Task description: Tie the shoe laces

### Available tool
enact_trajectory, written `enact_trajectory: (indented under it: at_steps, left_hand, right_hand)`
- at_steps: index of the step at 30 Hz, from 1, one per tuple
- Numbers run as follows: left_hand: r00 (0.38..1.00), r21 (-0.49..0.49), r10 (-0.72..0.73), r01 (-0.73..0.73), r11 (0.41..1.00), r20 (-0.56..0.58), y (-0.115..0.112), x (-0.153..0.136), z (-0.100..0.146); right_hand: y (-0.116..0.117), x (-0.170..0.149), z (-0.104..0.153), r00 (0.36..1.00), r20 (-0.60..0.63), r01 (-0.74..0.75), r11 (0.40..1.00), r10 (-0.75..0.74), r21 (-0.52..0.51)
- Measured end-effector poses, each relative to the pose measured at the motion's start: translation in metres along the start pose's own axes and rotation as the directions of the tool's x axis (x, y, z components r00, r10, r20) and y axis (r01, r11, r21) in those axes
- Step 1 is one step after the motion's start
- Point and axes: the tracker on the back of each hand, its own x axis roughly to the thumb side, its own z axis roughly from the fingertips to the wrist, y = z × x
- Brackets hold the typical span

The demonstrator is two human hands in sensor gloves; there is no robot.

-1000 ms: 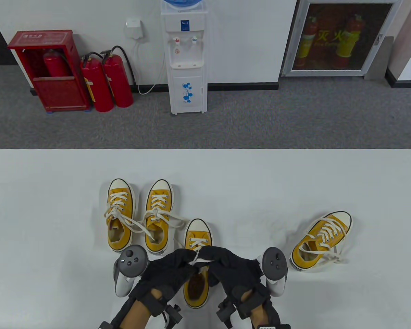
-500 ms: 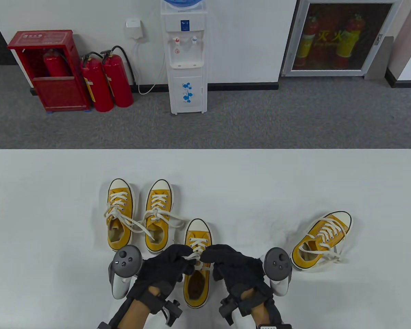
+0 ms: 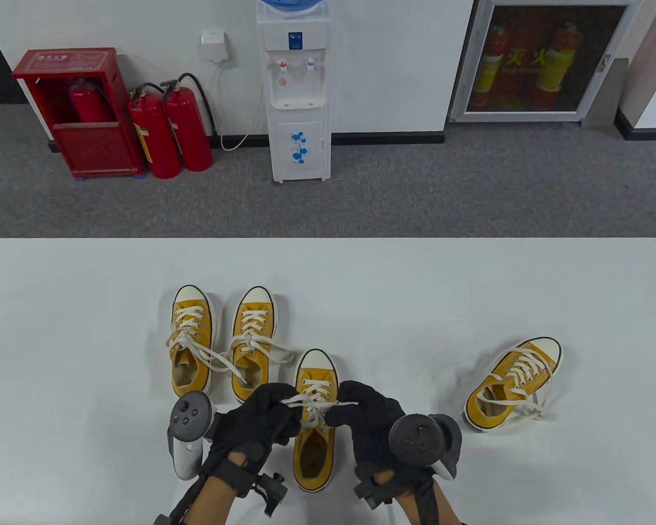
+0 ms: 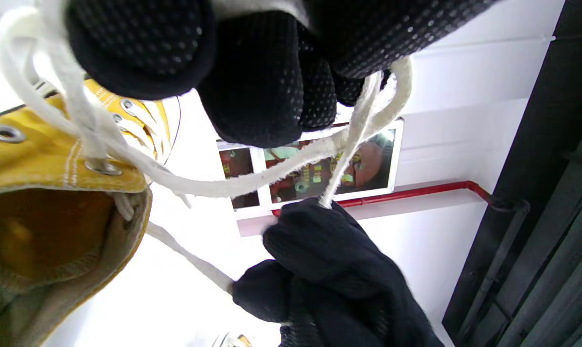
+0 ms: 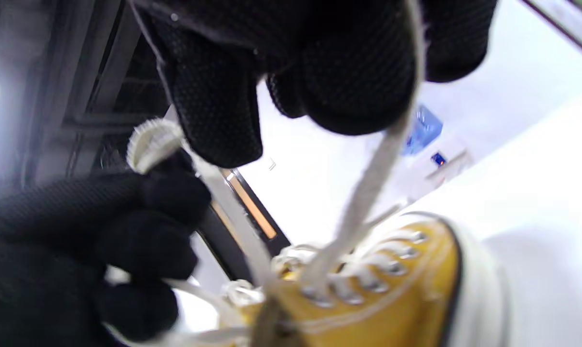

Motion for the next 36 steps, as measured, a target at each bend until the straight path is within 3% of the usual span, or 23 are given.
enact_trajectory:
  at_steps: [2, 6, 11, 18, 24, 27, 32, 36]
  left_hand:
    - [1.000, -0.025, 0.006, -0.005, 1.000, 0.011, -0.002, 0.001, 0.000]
    - [0.999, -0.065, 0.025, -0.023, 0.998, 0.031, -0.006, 0.004, 0.000]
    - [0.998, -0.148, 0.028, -0.020, 0.989, 0.050, -0.015, 0.006, -0.001]
    - [0.995, -0.218, 0.043, -0.023, 0.976, 0.090, -0.027, 0.012, 0.000]
    - [0.993, -0.186, 0.066, -0.046, 0.981, 0.100, -0.022, 0.014, 0.001]
    - [0.992, -0.134, 0.026, -0.009, 0.991, 0.121, -0.013, 0.017, 0.002]
    - [0.952, -0.010, -0.242, 0.248, 0.969, 0.186, 0.008, 0.032, 0.005]
    - [0.915, 0.040, -0.354, 0.353, 0.935, 0.193, 0.021, 0.040, 0.010]
  right_hand:
    - [0.005, 0.003, 0.001, 0.996, -0.003, -0.089, 0.996, 0.090, 0.029]
    - [0.013, 0.001, 0.001, 0.994, -0.023, -0.106, 0.989, 0.109, 0.106]
    - [0.020, -0.006, 0.001, 0.997, -0.074, 0.037, 0.985, -0.024, 0.169]
    - [0.025, -0.009, 0.001, 0.953, -0.166, 0.281, 0.946, -0.255, 0.164]
    - [0.023, -0.015, 0.001, 0.899, -0.218, 0.410, 0.905, -0.380, 0.115]
    - [0.017, -0.019, 0.001, 0.839, -0.248, 0.516, 0.853, -0.485, 0.078]
    - [0.004, -0.028, 0.000, 0.721, -0.249, 0.663, 0.748, -0.646, -0.019]
    - [-0.014, -0.029, -0.001, 0.717, -0.209, 0.667, 0.742, -0.665, -0.075]
